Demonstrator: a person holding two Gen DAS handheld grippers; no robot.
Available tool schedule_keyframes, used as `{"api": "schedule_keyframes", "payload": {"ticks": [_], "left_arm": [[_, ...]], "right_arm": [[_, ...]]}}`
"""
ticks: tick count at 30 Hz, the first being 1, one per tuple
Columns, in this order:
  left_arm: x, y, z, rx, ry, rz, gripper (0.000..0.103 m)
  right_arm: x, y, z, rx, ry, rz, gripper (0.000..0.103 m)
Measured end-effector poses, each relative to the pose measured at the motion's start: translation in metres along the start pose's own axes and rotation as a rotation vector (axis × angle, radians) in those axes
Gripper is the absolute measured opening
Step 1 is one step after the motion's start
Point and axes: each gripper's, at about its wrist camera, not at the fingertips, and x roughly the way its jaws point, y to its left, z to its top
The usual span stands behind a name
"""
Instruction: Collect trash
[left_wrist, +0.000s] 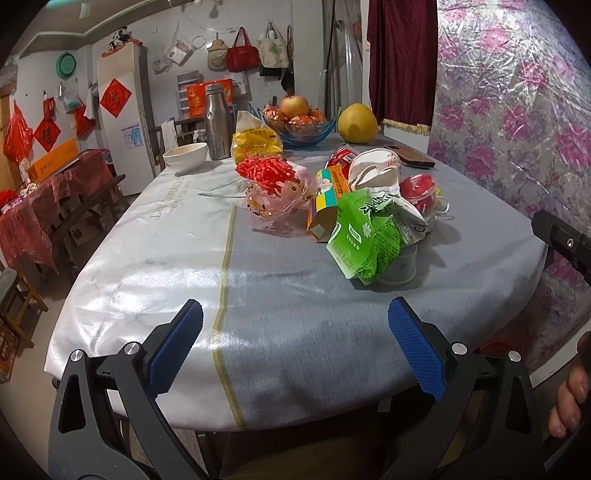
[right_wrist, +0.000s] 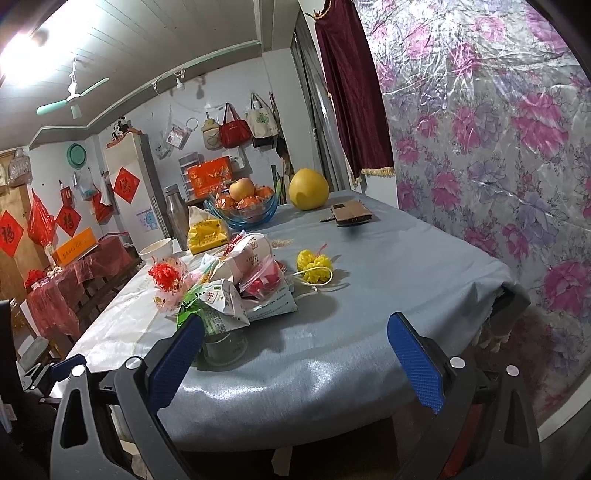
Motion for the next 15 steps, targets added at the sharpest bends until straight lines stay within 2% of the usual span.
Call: {"api": "schedule_keyframes", "payload": {"ticks": [7, 15], "left_arm": [[0.0087, 0.0061, -0.0012, -0.052, 0.070, -0.027, 0.096], [0.0094, 0.0035, -0.0048, -0.045, 0.077, -0.038, 0.096]], "right_arm": [[0.0079, -0.0011, -0.0043, -0.002, 0.022, -0.008, 0.098], [0.0067, -0.0038, -0.0037, 0.009, 0.019, -0.007, 0.098]]}}
